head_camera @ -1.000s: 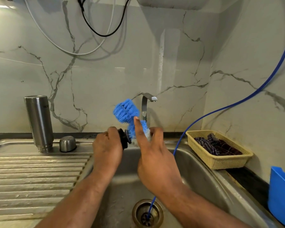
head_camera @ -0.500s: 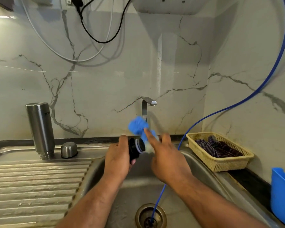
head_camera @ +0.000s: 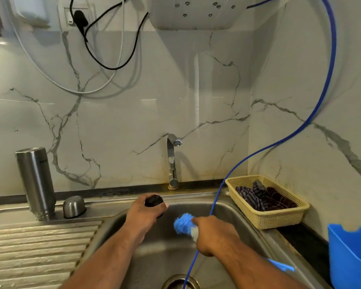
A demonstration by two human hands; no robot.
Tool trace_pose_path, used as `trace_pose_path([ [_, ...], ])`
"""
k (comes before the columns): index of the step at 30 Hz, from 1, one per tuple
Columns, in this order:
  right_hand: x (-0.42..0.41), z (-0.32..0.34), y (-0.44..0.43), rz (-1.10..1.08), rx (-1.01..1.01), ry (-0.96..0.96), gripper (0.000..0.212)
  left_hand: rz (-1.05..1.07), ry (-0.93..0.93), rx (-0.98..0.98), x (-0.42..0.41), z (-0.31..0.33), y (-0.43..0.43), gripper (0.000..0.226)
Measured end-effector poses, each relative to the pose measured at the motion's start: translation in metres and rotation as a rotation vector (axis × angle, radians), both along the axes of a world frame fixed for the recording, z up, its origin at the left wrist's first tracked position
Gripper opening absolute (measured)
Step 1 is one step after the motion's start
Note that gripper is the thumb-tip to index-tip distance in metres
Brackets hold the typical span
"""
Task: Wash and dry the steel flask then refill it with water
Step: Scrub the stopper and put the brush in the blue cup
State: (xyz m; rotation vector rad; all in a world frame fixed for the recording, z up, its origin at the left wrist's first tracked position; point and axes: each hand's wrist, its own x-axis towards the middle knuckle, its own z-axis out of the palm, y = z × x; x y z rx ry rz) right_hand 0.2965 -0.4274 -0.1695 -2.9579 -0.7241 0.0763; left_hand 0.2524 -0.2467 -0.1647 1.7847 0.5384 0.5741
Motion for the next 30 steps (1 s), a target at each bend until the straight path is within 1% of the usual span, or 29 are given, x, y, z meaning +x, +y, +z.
trace_pose_path([
  [2,0.001,0.005,-0.004,-0.024,0.069,-0.019,0.056,0.004,0.013,0.052,0.015,-0.003,-0.001,0.056],
  [4,0.0,0.013,-0.008,-0.041,0.17,-0.046,0.066,-0.028,0.05,0.168,0.024,-0.011,-0.007,0.058],
  [6,0.001,0.021,-0.011,-0.044,0.245,-0.094,0.082,-0.047,0.107,0.29,0.03,-0.022,-0.014,0.053],
  [7,0.001,0.025,-0.013,-0.046,0.269,-0.125,0.086,-0.046,0.133,0.338,0.032,-0.027,-0.015,0.05],
  [10,-0.005,0.037,-0.016,-0.071,0.348,-0.233,0.088,-0.003,0.136,0.349,0.032,-0.031,-0.014,0.044],
  [12,-0.009,0.044,-0.019,-0.097,0.392,-0.293,0.083,0.02,0.115,0.314,0.031,-0.028,-0.013,0.042],
  [14,-0.011,0.054,-0.024,-0.092,0.444,-0.363,0.066,0.012,0.088,0.284,0.03,-0.026,-0.013,0.039],
  [16,-0.017,0.068,-0.031,-0.081,0.558,-0.411,0.047,-0.028,0.046,0.267,0.028,-0.023,-0.015,0.036],
  [17,-0.022,0.075,-0.037,-0.086,0.613,-0.43,0.044,-0.059,0.022,0.258,0.028,-0.02,-0.02,0.036],
  [19,-0.03,0.089,-0.045,-0.106,0.685,-0.469,0.045,-0.105,-0.034,0.246,0.027,-0.011,-0.03,0.042],
  [21,-0.04,0.108,-0.056,-0.117,0.699,-0.514,0.052,-0.145,-0.077,0.223,0.024,0.001,-0.046,0.047],
  [23,-0.045,0.136,-0.07,-0.092,0.629,-0.559,0.063,-0.179,-0.11,0.199,0.02,0.01,-0.061,0.047],
  [24,-0.046,0.154,-0.077,-0.069,0.54,-0.581,0.067,-0.188,-0.13,0.206,0.019,0.013,-0.065,0.045],
  [27,-0.054,0.215,-0.109,-0.005,0.082,-0.683,0.066,-0.196,-0.164,0.247,0.012,0.018,-0.076,0.037],
  [30,-0.065,0.262,-0.15,0.037,-0.34,-0.743,0.061,-0.235,-0.162,0.242,0.007,0.024,-0.088,0.046],
])
